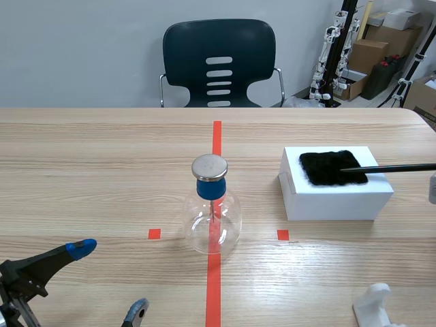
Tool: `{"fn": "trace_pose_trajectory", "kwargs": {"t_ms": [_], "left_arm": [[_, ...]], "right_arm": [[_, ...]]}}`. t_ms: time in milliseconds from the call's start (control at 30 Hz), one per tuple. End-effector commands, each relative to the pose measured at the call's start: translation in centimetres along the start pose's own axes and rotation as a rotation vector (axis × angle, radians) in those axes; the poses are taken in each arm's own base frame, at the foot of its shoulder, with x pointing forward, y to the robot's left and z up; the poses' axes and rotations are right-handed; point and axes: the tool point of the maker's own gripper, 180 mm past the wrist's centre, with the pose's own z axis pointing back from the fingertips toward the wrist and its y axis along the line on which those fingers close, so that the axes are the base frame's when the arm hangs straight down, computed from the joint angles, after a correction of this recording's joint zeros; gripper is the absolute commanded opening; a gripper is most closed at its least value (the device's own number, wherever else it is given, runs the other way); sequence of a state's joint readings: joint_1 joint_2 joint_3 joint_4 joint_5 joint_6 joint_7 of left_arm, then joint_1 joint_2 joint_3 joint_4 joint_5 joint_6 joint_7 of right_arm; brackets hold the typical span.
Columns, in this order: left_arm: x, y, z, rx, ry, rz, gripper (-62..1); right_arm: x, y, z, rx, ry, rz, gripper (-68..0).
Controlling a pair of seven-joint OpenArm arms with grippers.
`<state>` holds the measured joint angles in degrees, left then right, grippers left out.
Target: Do the electroscope experiment. rub the rod on the fur
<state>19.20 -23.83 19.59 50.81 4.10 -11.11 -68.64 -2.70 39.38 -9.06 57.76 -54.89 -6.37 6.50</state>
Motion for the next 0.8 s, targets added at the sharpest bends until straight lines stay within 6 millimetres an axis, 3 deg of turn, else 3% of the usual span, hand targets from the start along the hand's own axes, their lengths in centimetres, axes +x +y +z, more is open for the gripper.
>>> {"fn": "trace_pose_trajectory", "kwargs": {"t_ms": [0,67,167,400,500,767], "left_arm": [[0.5,0.1,-0.2,0.001,-0.023,0.000,1.4],[0.5,0.1,-0.2,0.001,-0.023,0.000,1.4],[0.5,0.1,-0.2,0.001,-0.023,0.000,1.4],[0.5,0.1,-0.2,0.001,-0.023,0.000,1.4],[0.5,0.1,-0.2,0.001,-0.023,0.000,1.4],[0.5,0.1,-0.2,0.001,-0.023,0.000,1.4]], "right_arm": [[2.2,-1.6,-0.3,-0.047,-0.045,0.003,-66.0],[3.3,-1.8,-0.4,-0.057,-0.059,-0.005,-66.0],[3.3,-1.8,-0.4,-0.058,-0.056,-0.007,-66.0],[-1.3,-1.0,-0.2,-0.013,0.017,0.001,-66.0],[-2.1,-0.3,-0.1,0.007,0.034,0.006,-66.0],[1.2,-1.1,-1.1,-0.028,-0.007,-0.034,-66.0]]}}
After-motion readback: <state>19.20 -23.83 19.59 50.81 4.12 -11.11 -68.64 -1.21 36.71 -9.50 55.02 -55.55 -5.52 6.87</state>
